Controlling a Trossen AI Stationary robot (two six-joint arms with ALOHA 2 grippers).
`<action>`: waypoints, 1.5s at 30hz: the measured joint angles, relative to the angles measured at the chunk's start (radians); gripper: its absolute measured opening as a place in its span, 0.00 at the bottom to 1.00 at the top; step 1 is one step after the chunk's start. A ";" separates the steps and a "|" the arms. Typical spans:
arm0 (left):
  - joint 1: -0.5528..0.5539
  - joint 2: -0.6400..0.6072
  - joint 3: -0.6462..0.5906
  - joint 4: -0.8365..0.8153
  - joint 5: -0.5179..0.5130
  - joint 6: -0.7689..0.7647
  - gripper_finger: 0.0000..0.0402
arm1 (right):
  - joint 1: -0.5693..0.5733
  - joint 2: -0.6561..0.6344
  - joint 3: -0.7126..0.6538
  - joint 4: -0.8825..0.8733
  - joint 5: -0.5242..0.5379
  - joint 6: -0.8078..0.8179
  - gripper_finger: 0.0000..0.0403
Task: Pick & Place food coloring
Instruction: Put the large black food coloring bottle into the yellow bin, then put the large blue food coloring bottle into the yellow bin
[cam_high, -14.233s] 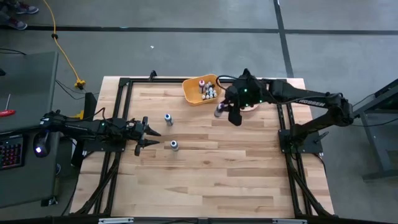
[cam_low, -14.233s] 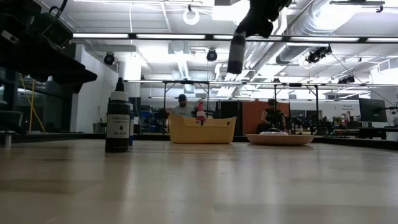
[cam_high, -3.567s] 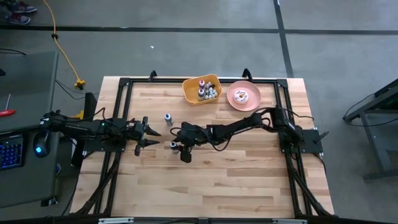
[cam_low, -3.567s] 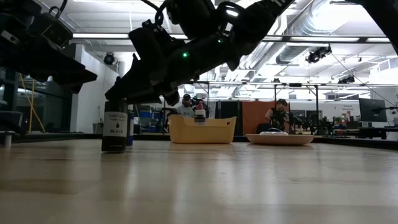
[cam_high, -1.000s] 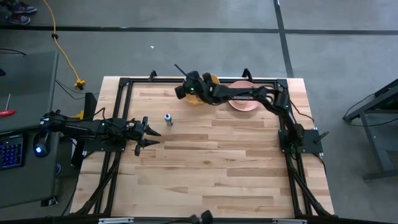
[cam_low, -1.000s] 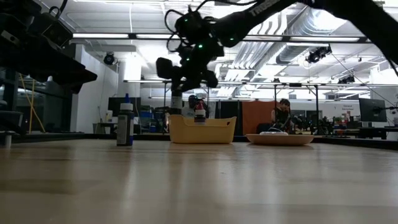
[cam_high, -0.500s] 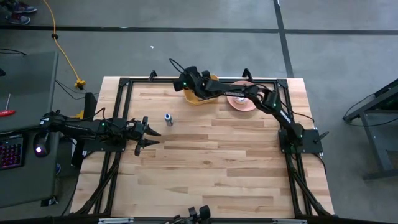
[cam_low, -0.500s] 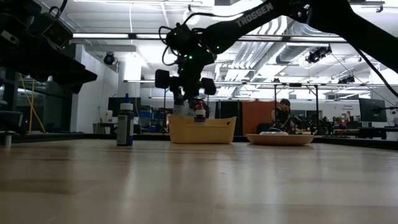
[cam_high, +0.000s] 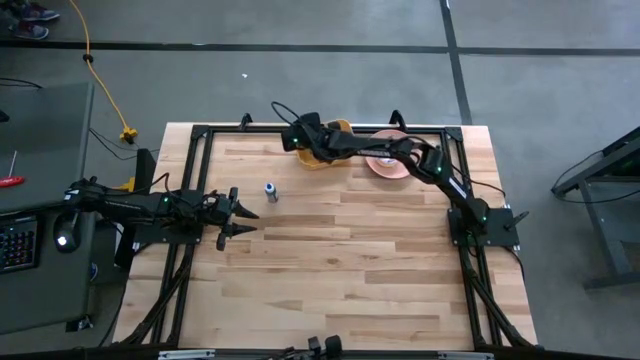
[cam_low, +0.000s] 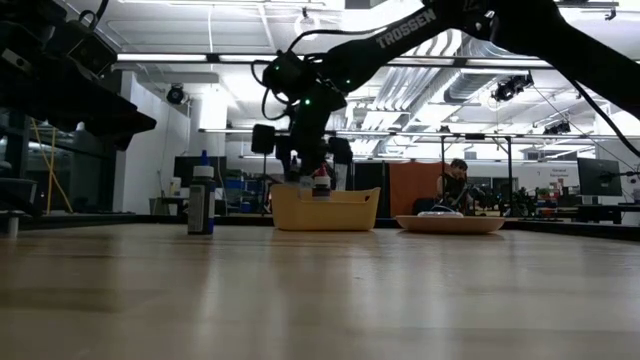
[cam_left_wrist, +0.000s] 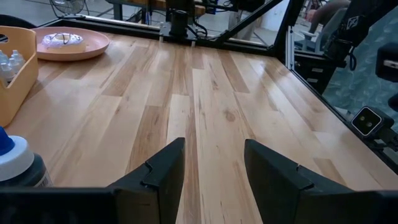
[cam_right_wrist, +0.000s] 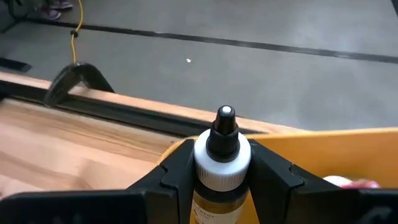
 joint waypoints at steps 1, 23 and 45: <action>0.000 0.000 0.000 0.000 0.000 0.000 0.41 | 0.001 0.003 0.000 0.000 0.001 0.009 0.28; 0.000 0.000 0.000 0.000 0.016 0.000 0.41 | 0.006 0.010 0.000 -0.070 0.018 0.047 0.33; 0.000 0.000 0.000 0.000 0.020 0.000 0.41 | -0.008 -0.007 0.004 0.043 -0.083 -0.275 0.36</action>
